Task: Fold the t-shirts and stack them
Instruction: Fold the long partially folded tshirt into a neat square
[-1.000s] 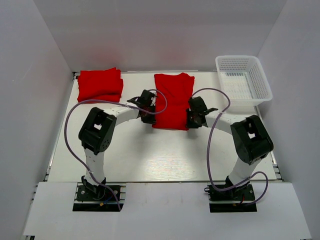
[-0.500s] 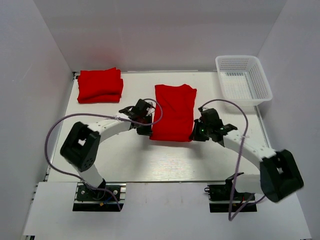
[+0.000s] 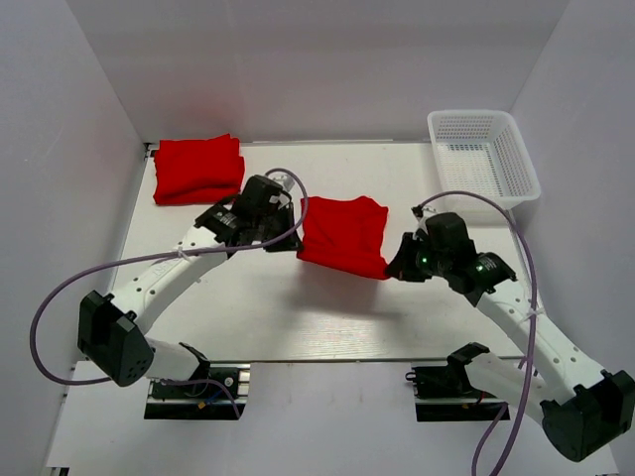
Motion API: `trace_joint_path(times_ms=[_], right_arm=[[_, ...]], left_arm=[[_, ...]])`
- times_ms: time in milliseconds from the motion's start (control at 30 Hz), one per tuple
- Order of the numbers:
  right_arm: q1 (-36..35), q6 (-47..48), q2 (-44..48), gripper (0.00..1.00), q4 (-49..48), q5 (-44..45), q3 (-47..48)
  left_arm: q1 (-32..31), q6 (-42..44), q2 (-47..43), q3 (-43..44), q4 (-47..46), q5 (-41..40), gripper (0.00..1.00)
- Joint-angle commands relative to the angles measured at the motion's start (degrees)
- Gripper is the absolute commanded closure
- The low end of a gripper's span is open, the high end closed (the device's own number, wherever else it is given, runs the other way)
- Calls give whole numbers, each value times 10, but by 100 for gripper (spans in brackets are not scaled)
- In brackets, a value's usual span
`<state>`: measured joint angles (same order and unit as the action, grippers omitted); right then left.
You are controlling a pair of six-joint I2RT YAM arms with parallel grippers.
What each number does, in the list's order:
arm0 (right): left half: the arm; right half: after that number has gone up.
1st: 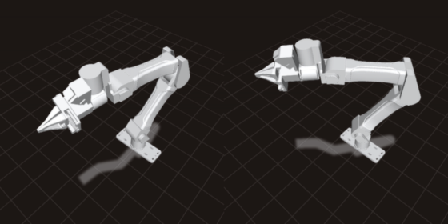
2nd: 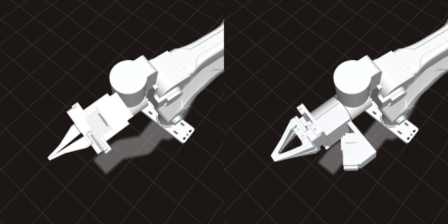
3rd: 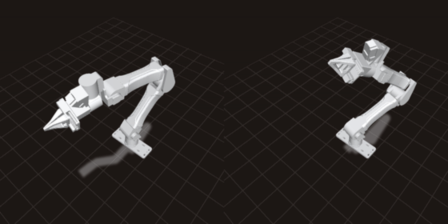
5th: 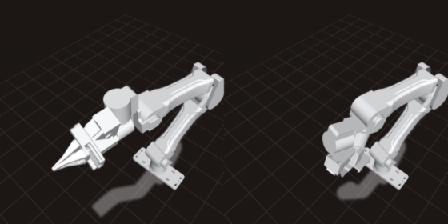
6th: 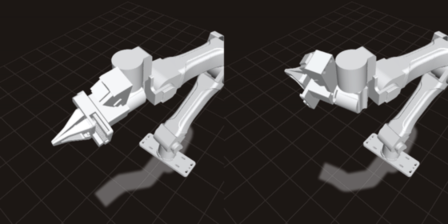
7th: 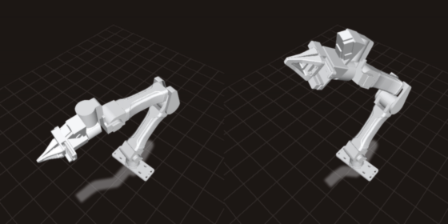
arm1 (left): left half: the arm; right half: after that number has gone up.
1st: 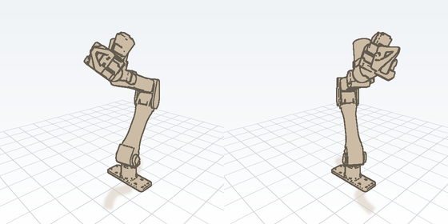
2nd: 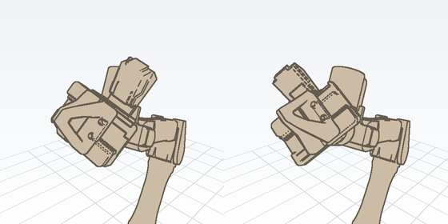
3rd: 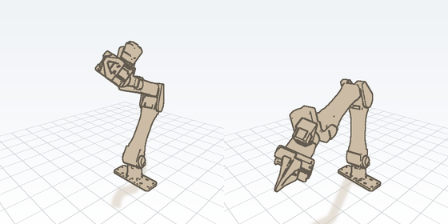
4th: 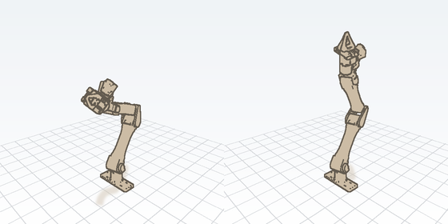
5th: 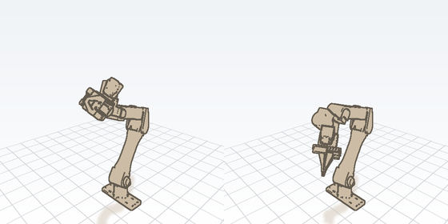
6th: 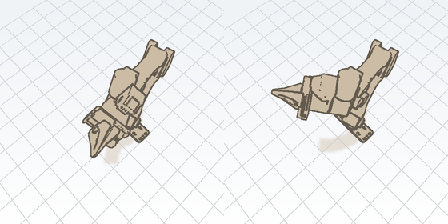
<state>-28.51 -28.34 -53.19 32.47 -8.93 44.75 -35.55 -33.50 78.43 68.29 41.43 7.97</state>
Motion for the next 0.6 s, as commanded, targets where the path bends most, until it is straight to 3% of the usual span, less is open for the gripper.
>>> trace_joint_path(times_ms=[0,100,267,567], right_arm=[[7,8,-12,100,51,46,67],[7,9,-52,100,58,63,103],[19,2,-128,100,43,112,156],[51,27,-263,100,5,111,256]], left_arm=[[4,-3,5,48,7,-49,100],[16,-3,39,83,7,-54,100],[16,-3,114,167,18,-138,100],[50,3,267,314,53,-167,100]])
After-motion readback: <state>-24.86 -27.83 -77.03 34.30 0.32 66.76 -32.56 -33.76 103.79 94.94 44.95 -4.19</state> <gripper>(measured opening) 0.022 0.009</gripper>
